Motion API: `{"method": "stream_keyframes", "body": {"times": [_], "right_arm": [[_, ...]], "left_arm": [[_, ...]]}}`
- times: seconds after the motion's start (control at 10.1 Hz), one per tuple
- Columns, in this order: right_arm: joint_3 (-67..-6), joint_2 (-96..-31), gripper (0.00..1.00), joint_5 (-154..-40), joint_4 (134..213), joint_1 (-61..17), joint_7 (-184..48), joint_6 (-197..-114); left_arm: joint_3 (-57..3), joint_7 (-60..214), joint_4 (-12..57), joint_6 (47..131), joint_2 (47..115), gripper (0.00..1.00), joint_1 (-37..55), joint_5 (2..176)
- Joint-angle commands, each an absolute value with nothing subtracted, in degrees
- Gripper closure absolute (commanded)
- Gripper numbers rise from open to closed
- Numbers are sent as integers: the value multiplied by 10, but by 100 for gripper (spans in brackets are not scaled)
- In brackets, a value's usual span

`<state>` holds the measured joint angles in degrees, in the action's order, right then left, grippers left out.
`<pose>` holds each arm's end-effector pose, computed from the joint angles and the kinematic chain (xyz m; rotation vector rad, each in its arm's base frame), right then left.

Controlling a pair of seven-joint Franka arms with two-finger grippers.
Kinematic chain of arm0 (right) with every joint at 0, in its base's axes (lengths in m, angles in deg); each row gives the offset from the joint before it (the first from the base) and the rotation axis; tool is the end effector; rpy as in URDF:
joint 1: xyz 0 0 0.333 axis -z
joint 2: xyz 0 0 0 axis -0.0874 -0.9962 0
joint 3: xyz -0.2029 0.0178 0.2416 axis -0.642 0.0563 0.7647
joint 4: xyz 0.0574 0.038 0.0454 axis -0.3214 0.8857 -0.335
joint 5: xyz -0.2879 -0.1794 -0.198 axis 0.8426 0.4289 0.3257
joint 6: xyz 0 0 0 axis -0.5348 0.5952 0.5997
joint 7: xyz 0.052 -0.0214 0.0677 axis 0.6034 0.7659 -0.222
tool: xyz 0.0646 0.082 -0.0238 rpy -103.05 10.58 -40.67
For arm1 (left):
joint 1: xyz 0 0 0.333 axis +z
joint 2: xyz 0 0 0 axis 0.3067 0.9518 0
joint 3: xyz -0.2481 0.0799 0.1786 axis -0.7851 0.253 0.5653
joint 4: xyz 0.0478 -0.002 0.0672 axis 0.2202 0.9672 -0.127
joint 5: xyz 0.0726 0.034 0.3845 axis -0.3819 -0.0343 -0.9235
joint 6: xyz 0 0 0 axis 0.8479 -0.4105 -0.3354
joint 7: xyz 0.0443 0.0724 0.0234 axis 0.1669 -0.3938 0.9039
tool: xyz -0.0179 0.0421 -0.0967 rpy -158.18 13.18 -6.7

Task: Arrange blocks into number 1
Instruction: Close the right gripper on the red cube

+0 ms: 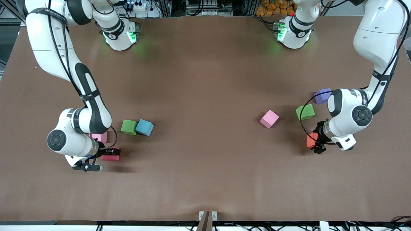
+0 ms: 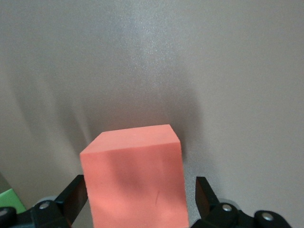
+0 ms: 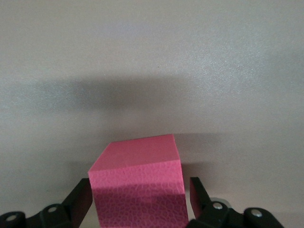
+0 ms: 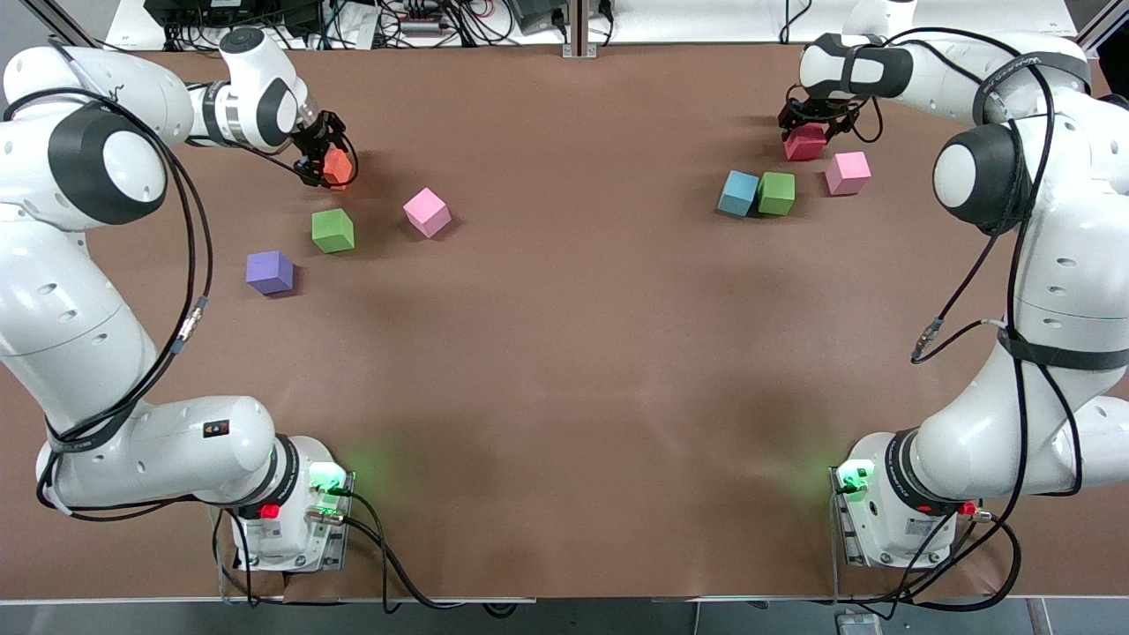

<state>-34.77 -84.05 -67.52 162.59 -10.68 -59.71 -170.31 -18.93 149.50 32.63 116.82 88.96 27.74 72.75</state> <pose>0.7028 0.0367 0.1985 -3.0843 0.1321 0.0507 0.6339 0.0016 0.1974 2.4691 1.8738 0.0380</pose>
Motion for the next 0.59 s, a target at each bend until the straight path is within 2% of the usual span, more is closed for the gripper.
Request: {"method": "stream_keyframes", "body": {"times": [0.0,0.1,0.2,0.3,0.4,0.5], "right_arm": [[-353,-850,30,-684,1611,-111,-597,-1702],[-353,-849,32,-684,1611,-110,-597,-1702],[-353,-849,35,-684,1611,-110,-597,-1702],[-353,-849,35,-684,1611,-110,-597,-1702],[-353,-849,35,-686,1611,-111,-597,-1702],[-354,-847,35,-687,1611,-111,-597,-1702]], "left_arm": [[-187,1515,317,1171,895,0,277,708],[-186,1516,317,1172,896,0,276,705],[-186,1518,319,1172,896,43,279,678],[-187,1534,320,1172,896,82,281,661],[-186,1564,319,1172,896,100,281,660],[-187,1577,319,1172,896,100,281,658]]}}
